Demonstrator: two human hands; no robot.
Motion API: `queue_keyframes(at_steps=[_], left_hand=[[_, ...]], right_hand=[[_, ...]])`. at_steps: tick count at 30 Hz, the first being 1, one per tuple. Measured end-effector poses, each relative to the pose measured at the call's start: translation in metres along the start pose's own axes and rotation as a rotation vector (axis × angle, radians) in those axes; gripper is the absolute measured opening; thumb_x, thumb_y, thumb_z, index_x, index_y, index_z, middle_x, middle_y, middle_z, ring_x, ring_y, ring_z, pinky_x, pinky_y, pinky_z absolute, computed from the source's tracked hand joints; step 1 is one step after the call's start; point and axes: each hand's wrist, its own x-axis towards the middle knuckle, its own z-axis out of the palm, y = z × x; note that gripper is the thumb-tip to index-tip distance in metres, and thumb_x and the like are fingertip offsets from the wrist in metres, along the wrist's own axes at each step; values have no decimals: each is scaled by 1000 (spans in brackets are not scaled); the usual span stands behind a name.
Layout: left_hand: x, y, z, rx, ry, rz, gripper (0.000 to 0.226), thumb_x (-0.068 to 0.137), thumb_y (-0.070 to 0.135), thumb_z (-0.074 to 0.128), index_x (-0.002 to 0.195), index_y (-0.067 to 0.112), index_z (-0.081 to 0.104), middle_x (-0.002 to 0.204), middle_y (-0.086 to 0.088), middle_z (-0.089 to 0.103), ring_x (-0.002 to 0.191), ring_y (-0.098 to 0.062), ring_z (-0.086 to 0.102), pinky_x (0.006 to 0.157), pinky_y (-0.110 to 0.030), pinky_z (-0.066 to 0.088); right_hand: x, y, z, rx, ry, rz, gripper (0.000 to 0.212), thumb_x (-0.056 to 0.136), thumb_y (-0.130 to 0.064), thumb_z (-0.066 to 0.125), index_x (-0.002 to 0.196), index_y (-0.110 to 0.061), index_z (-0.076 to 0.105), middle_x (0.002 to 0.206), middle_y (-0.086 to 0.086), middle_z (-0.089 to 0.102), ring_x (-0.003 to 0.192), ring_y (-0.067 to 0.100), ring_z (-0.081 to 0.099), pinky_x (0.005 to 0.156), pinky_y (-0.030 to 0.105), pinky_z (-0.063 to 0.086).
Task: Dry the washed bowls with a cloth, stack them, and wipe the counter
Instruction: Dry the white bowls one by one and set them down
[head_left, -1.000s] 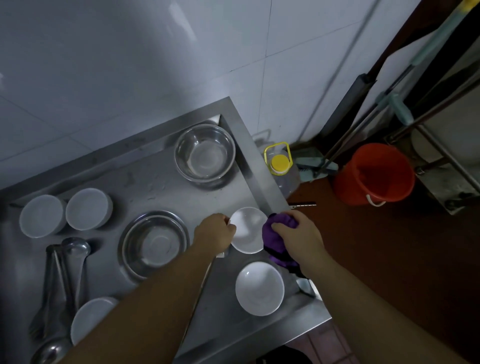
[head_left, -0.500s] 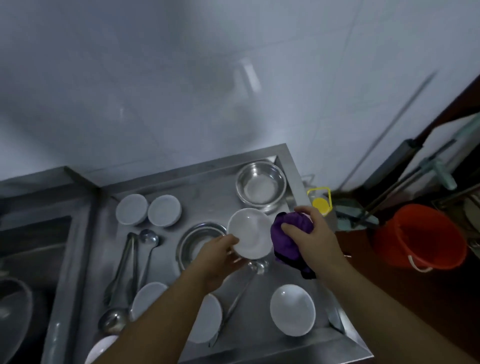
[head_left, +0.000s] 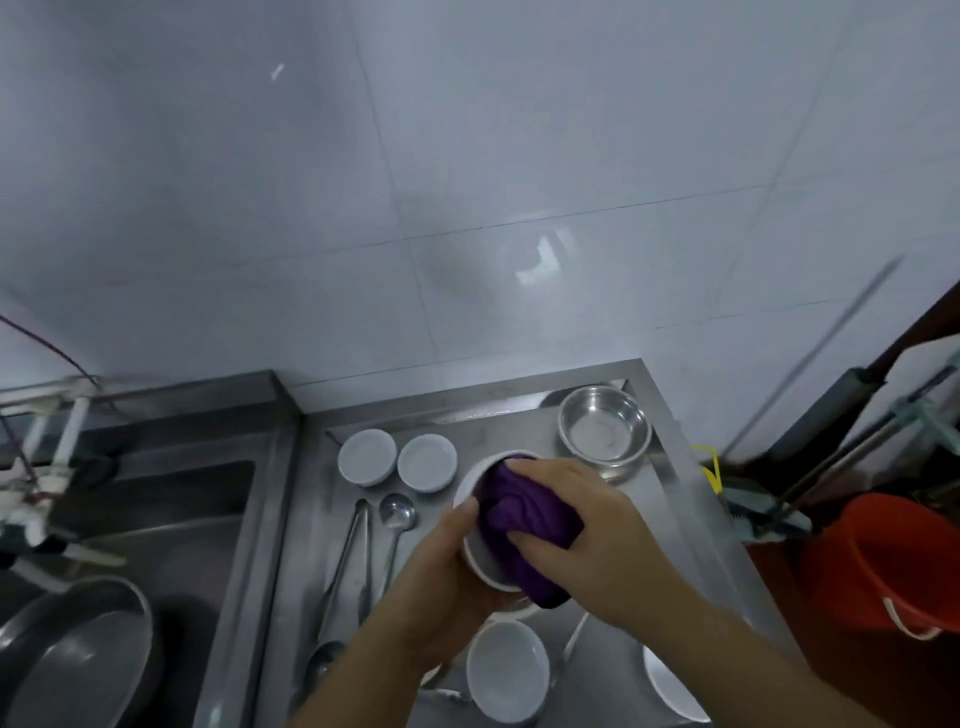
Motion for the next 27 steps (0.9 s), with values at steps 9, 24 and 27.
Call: queue_keyframes(at_steps=[9,24,27], left_hand=[[-59,25,-51,-186,-121,-21,77,104,69,40,151,9,54,147,-27,58,134,-42,60,97,-52,55],[-98,61,-7,-62,45,265,58,98,64,51,137,25,67,137,-17,69,125,-34,68,93,-53,59],[-104,73,-2,89,91,393,59,88,59,59,124,15,73,120,-20,75,104,-30,77,75,-45,64]], right_hand=[[-13,-76,57,-193,-63,-366,50,88,-24,81,136,-28,69,143,-16,64,130,6,59,108,31,50],[16,-146,60,-882,32,-373,47,89,-16,75,134,-25,70,130,3,65,109,28,61,88,38,57],[21,-169,60,-766,-67,-29,37,96,-24,60,130,-35,68,120,-1,59,105,24,59,86,39,57]])
